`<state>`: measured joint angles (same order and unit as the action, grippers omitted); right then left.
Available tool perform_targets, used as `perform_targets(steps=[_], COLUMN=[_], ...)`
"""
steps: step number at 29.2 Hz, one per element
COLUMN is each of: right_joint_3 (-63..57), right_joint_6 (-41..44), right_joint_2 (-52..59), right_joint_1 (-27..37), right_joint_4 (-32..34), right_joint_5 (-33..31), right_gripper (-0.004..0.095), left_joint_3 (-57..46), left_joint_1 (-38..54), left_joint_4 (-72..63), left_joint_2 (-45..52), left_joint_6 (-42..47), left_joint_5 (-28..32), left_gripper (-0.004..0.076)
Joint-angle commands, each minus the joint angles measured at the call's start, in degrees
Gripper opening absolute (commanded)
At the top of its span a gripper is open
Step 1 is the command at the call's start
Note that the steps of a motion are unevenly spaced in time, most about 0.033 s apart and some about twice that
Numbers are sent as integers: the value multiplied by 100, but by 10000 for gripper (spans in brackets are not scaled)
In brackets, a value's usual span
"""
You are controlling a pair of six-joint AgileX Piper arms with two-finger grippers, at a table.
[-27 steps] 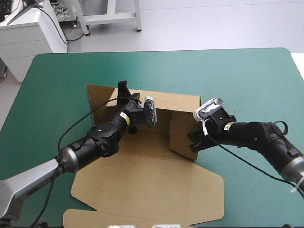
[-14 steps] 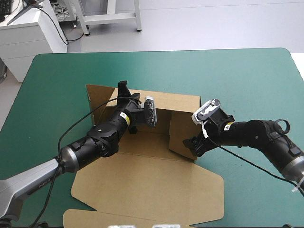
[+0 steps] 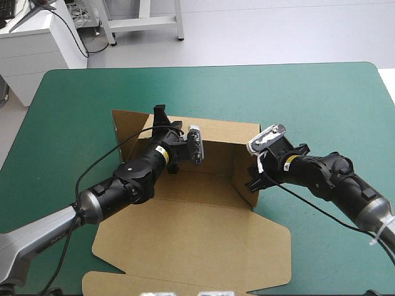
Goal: Fold the box
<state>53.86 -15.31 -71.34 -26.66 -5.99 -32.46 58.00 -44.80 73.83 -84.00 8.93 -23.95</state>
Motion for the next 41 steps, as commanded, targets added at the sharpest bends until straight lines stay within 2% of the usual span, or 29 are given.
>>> perform_targets(steps=[1,3,7,10,17,20,22,24,29,31,33,39,40,41], right_joint_3=[219,219,219,219,219,219,219,219,231,231,273,429,457,499], right_joint_6=[175,149,126,-32,-1546,-1707,-1439,-660,2319,3062,3385,3660,3806,4145], right_joint_2=[122,122,122,122,122,122,80,36,-31,-31,-31,-31,-31,-31], right_joint_1=[-14,-14,-14,-14,-14,-14,-14,-14,-14,-14,-14,-14,-14,-14], right_joint_4=[247,146,61,-242,-1977,-2064,-1700,-882,2197,2964,3159,3424,3535,3814], right_joint_5=[315,328,317,289,289,300,349,397,288,264,241,345,345,321], right_gripper=[295,165,-2,-17,-17,-17,-10,4,5,5,5,5,5,4], left_joint_3=[32,32,32,32,32,32,32,32,32,32,32,32,32,32], left_joint_1=[0,0,0,0,0,0,0,0,-10,-52,-142,-496,-552,-687], left_joint_4=[-287,-287,-287,-287,-287,-287,-287,-287,-287,-287,-272,-244,-244,-275], left_joint_2=[99,99,99,99,99,99,99,99,99,99,99,109,109,147], left_joint_6=[183,183,183,231,437,437,437,437,437,437,437,437,437,437], left_joint_5=[-61,-29,-1,-1,-1,-1,-1,-1,71,130,157,255,283,412], left_gripper=[-8,-8,-8,-8,-8,-8,-8,-8,-8,-8,-8,6,21,99])
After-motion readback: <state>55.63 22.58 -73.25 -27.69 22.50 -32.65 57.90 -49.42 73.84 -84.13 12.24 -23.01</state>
